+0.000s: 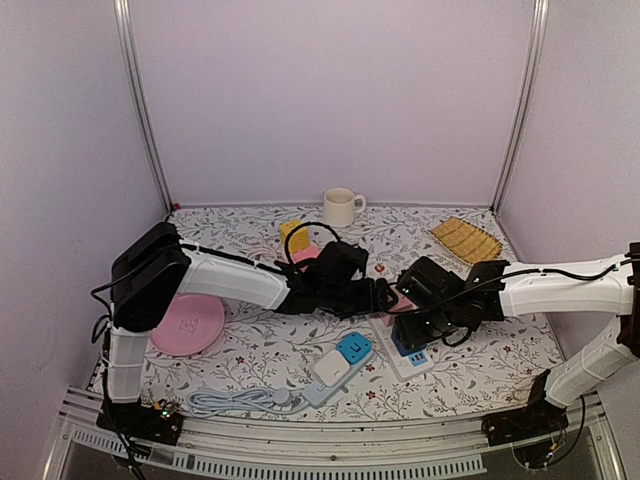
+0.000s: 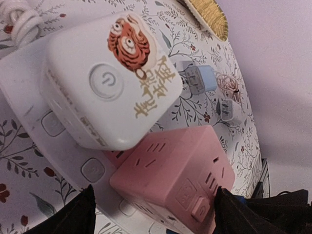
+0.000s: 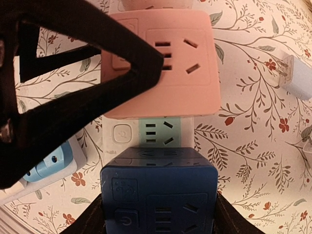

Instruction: Pull the plug off the socket

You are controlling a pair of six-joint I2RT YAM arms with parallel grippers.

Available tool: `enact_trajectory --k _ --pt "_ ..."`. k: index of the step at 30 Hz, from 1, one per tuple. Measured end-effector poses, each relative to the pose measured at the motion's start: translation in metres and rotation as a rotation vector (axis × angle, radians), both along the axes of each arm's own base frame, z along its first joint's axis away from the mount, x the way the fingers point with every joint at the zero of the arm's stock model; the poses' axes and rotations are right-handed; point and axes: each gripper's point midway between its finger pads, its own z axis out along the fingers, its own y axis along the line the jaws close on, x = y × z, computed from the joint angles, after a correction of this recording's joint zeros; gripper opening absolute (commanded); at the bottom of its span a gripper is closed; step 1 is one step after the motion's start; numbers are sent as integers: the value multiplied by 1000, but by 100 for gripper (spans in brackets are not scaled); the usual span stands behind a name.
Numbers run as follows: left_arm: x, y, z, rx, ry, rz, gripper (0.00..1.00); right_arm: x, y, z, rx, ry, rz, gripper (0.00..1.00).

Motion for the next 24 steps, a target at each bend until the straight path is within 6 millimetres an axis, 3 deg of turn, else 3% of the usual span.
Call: enact_trajectory --k 6,24 --pt "0 1 -1 -9 3 2 84 0 0 1 2 -2 1 37" --pt "3 4 -6 -54 -7 27 84 9 -5 9 50 13 -11 29"
